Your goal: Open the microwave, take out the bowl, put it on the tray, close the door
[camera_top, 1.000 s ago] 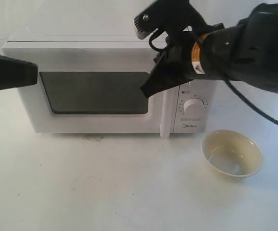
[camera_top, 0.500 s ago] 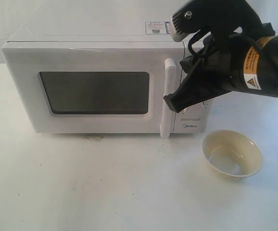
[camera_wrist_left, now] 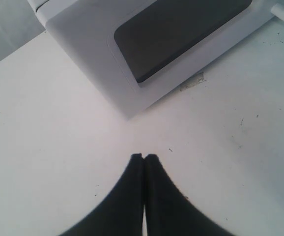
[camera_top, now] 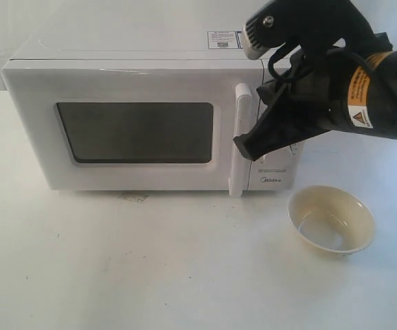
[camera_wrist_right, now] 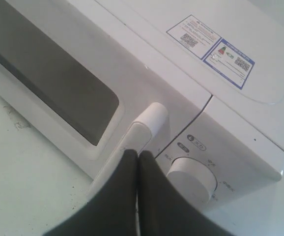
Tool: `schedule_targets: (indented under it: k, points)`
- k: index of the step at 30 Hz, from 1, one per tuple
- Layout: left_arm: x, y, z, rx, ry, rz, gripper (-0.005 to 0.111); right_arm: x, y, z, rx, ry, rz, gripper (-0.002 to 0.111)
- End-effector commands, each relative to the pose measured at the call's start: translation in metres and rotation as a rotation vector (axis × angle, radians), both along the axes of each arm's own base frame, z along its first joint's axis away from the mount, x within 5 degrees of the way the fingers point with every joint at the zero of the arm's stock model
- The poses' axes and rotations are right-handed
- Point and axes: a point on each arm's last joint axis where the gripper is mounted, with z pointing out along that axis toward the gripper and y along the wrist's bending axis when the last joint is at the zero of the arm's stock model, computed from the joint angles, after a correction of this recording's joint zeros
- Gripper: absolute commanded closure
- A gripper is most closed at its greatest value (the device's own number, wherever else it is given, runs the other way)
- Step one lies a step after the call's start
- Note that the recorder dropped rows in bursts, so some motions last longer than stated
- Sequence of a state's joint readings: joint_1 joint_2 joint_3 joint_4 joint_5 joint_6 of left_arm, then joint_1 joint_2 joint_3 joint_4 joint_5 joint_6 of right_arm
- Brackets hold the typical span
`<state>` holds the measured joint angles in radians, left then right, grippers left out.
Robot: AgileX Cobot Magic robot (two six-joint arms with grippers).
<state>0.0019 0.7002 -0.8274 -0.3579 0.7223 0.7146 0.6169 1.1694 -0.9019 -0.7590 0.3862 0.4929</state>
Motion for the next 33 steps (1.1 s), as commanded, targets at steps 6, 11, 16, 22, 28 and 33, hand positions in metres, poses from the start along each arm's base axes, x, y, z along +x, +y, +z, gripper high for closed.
schedule_targets:
  k: [6,11,16,22,28,33]
  points:
    - [-0.003,-0.001,0.003,-0.014,-0.009,-0.002,0.107,-0.010,-0.008,0.010,0.025,-0.026,-0.016,0.108]
    - [-0.003,-0.001,0.003,-0.014,-0.009,-0.002,0.107,-0.027,-0.024,0.019,0.067,-0.012,-0.073,0.108]
    - [-0.003,-0.001,0.003,-0.014,-0.009,-0.002,0.107,-0.054,-0.056,0.018,0.141,-0.047,-0.146,0.108]
    - [-0.003,-0.001,0.003,-0.014,-0.009,-0.002,0.107,-0.102,-0.106,-0.001,0.377,-0.106,-0.349,0.108]
    - [-0.003,-0.001,0.003,-0.014,-0.009,-0.002,0.107,-0.170,-0.141,-0.041,0.544,-0.302,-0.482,0.108]
    - [-0.004,-0.001,0.003,-0.011,-0.007,-0.004,0.107,-0.186,-0.146,-0.061,0.571,-0.364,-0.479,0.108]
